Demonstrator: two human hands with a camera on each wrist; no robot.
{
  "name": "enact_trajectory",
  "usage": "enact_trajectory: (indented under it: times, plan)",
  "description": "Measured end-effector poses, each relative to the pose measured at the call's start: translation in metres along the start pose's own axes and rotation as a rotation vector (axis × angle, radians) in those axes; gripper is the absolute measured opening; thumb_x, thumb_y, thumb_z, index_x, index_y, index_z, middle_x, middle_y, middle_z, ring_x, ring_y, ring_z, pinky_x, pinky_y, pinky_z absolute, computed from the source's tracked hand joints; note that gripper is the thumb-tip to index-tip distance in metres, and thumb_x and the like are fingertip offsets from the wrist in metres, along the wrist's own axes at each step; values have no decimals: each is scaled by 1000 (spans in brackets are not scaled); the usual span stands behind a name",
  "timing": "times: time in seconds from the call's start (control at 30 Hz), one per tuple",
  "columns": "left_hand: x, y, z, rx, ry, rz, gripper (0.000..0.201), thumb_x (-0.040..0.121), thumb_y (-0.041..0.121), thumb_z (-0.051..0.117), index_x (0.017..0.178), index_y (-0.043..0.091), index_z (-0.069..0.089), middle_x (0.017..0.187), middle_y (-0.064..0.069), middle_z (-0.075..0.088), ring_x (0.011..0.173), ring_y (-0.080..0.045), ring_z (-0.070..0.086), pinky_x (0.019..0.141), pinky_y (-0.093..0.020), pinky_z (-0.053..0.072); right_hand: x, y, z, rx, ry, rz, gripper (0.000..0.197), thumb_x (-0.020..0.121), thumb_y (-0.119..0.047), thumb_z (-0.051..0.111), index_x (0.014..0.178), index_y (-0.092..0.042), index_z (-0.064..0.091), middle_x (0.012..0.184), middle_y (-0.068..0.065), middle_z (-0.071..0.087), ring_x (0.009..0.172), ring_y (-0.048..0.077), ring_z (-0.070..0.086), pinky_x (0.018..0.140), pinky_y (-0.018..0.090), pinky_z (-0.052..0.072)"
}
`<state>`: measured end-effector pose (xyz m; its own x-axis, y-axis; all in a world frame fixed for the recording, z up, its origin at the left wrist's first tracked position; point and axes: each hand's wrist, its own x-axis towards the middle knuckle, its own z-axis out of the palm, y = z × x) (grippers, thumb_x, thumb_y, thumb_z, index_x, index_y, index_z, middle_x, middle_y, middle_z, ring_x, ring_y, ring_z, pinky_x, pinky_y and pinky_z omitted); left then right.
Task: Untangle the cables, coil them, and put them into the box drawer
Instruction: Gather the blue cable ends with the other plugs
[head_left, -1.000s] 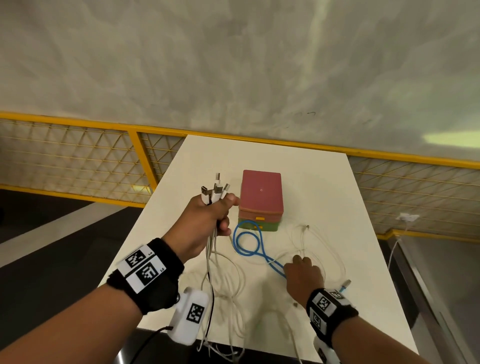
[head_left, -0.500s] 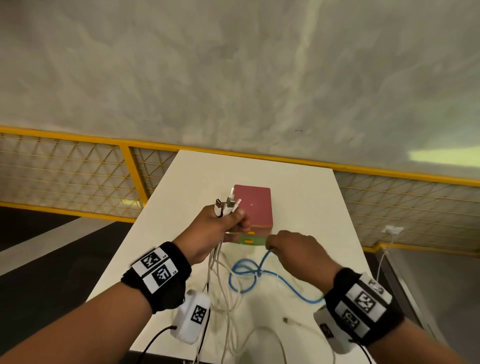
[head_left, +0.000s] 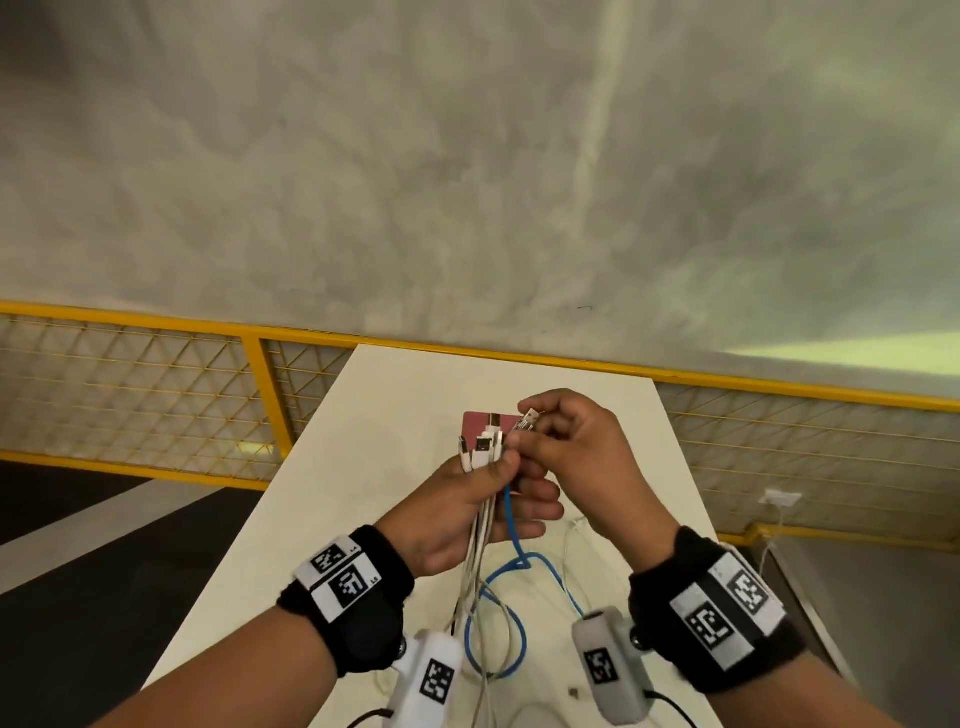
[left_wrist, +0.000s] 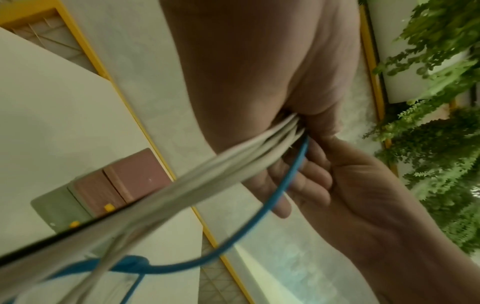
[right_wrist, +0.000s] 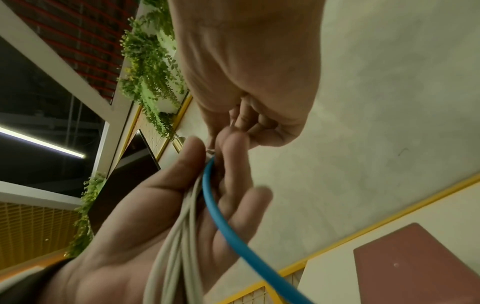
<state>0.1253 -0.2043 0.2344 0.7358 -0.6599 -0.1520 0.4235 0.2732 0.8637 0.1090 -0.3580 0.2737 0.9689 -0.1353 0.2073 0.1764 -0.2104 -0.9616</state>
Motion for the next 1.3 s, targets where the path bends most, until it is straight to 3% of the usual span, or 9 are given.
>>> enact_trajectory:
  times: [0.23, 0.33, 0.43, 0.53, 0.7, 0.83, 1.03, 1.17, 1.3]
  plan:
    - [6, 0, 4, -11, 189, 116, 29, 96, 33, 53, 93, 8, 67, 72, -7, 65, 64, -21, 68, 77, -43, 59, -12, 3, 3, 46, 56, 92, 23, 96, -17, 56, 117, -23, 65, 92, -5, 71, 80, 5, 67, 54, 9, 47]
    - [9, 7, -2, -100, 299, 183, 32, 100, 31, 49, 85, 8, 64, 66, -6, 65, 59, -21, 67, 72, -40, 59, -23, 26, 6, 75, 84, 421, 30, 100, -37, 45, 92, -16, 66, 75, 1, 68, 62, 12, 61, 48, 19, 44]
    - [6, 11, -4, -142, 309, 203, 38, 100, 32, 48, 75, 7, 62, 65, -8, 64, 59, -23, 66, 75, -40, 57, -43, 63, 21, 223, -172, 864, 59, 96, -58, 37, 77, -10, 66, 66, 8, 65, 49, 15, 51, 48, 24, 33]
    - [1, 6, 2, -105, 305, 161, 37, 99, 30, 53, 71, 7, 59, 62, -9, 57, 54, -22, 59, 68, -40, 55, -48, 83, 34, 470, -229, 1028, 63, 88, -69, 40, 77, -14, 69, 68, 3, 63, 51, 12, 46, 49, 24, 28]
    - [-21, -20, 6, 11, 269, 57, 37, 83, 38, 65, 60, 11, 55, 52, -8, 42, 43, -20, 41, 50, -31, 40, -19, 60, 33, 814, -146, 970, 46, 92, -38, 45, 58, -14, 65, 50, 3, 58, 43, 17, 51, 54, 26, 35]
    - [-52, -42, -28, 166, 206, -249, 37, 92, 30, 63, 61, 15, 50, 53, -4, 37, 41, -14, 28, 45, -23, 23, 11, 68, 15, 910, 146, 943, 31, 94, -22, 47, 65, -11, 51, 51, 3, 47, 48, 16, 44, 64, 32, 41]
    - [-88, -37, -120, -28, 389, -504, 28, 84, 23, 67, 65, 12, 50, 58, -2, 31, 36, -9, 23, 34, -13, 20, 19, 91, -4, 979, 288, 919, 35, 99, -33, 47, 70, -15, 52, 54, 1, 48, 55, 15, 42, 68, 31, 42]
    - [-93, -19, -148, 91, 620, -454, 30, 95, 25, 60, 71, 13, 48, 57, -2, 38, 35, -8, 24, 34, -13, 20, 17, 93, 4, 1055, 346, 824, 27, 101, -22, 46, 78, -12, 56, 50, -1, 56, 38, 9, 49, 53, 22, 41]
    - [-75, 2, -119, 333, 724, -125, 28, 93, 27, 65, 72, 11, 57, 58, -3, 48, 40, -11, 29, 40, -20, 24, 20, 92, 5, 1047, 310, 783, 20, 99, -23, 49, 85, -14, 61, 56, -3, 61, 36, 3, 48, 36, 14, 35]
